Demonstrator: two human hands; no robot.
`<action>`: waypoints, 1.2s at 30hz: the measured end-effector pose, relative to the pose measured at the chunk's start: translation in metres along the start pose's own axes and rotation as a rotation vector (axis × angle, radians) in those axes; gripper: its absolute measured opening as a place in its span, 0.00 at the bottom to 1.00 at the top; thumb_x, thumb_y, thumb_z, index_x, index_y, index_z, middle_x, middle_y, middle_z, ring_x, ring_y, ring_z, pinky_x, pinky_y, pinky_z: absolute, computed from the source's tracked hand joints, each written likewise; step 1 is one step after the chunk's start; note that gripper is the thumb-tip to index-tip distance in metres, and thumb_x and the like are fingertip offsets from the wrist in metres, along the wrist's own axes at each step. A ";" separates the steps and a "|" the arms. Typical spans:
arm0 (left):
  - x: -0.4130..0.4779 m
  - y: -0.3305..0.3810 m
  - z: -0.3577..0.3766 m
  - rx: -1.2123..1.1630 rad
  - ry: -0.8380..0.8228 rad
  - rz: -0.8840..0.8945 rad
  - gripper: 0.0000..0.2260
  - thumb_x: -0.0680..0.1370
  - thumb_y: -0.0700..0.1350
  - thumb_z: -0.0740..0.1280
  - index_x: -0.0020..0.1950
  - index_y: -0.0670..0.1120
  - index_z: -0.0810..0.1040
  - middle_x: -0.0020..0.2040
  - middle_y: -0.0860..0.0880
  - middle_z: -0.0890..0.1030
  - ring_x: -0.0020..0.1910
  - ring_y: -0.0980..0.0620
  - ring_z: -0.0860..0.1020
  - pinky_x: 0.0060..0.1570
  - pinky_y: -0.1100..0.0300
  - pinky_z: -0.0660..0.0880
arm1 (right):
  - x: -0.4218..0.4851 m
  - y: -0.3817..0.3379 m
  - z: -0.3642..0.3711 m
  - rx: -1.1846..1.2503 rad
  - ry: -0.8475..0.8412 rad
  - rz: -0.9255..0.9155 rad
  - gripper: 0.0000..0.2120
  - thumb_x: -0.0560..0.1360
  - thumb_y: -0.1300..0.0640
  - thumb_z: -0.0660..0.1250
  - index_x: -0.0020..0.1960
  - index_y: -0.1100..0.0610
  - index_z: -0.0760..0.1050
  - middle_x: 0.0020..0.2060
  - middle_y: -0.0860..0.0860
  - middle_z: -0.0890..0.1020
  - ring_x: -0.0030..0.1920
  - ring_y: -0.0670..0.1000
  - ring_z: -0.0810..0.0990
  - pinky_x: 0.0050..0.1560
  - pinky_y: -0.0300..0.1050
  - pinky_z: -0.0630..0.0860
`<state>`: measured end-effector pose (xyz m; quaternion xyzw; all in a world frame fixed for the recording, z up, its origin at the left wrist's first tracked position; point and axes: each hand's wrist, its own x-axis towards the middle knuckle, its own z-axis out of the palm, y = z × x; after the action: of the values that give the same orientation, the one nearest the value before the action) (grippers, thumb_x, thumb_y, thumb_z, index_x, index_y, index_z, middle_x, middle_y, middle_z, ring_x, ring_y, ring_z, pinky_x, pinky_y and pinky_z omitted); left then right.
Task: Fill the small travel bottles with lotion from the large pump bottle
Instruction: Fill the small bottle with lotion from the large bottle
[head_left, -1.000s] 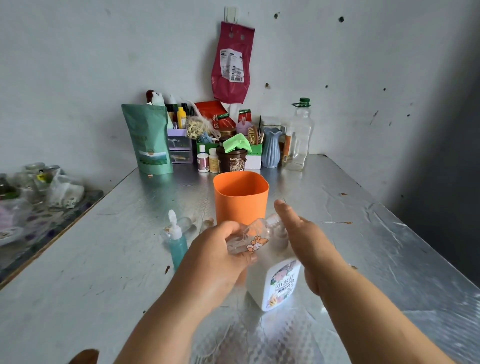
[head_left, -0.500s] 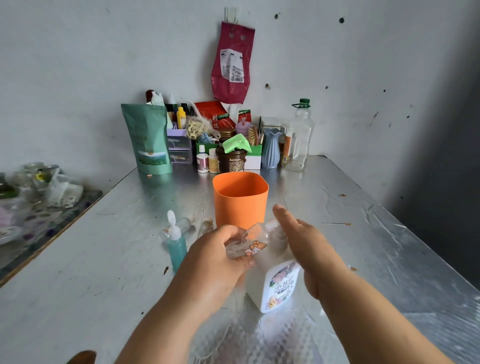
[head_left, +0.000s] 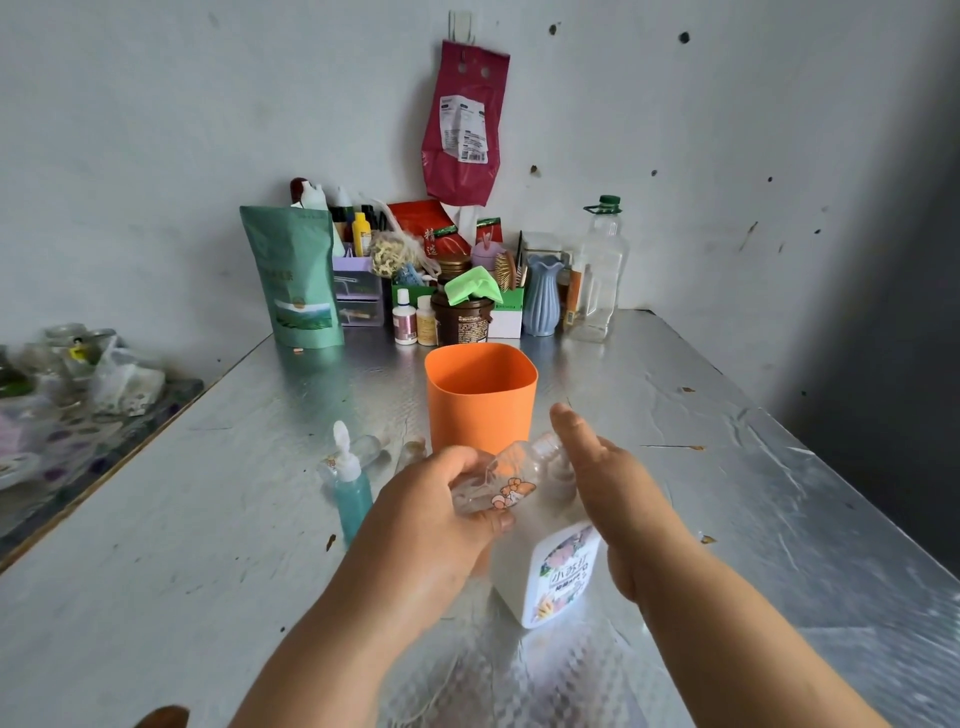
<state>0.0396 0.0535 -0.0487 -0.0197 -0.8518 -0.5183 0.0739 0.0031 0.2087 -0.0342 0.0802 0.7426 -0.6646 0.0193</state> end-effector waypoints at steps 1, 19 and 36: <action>0.000 0.000 0.000 -0.002 0.000 -0.004 0.16 0.71 0.42 0.76 0.54 0.57 0.79 0.50 0.60 0.83 0.51 0.60 0.81 0.54 0.52 0.78 | 0.001 0.000 0.000 0.001 -0.001 -0.003 0.25 0.76 0.36 0.60 0.47 0.58 0.76 0.42 0.56 0.81 0.43 0.54 0.79 0.40 0.45 0.70; 0.001 0.002 -0.002 -0.018 -0.019 -0.021 0.15 0.71 0.42 0.76 0.53 0.57 0.79 0.50 0.60 0.83 0.51 0.59 0.81 0.53 0.53 0.79 | 0.002 -0.003 -0.007 -0.015 -0.077 0.018 0.21 0.79 0.38 0.56 0.50 0.56 0.73 0.37 0.47 0.76 0.36 0.42 0.72 0.34 0.35 0.64; 0.004 -0.005 0.002 0.045 -0.008 -0.006 0.15 0.72 0.44 0.75 0.54 0.57 0.79 0.50 0.61 0.83 0.50 0.62 0.80 0.51 0.56 0.78 | 0.008 0.011 0.003 -0.021 0.005 -0.067 0.22 0.78 0.38 0.57 0.54 0.55 0.75 0.43 0.53 0.82 0.44 0.53 0.80 0.36 0.44 0.71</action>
<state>0.0353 0.0531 -0.0537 -0.0174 -0.8635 -0.4992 0.0695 -0.0038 0.2074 -0.0469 0.0568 0.7518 -0.6569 -0.0038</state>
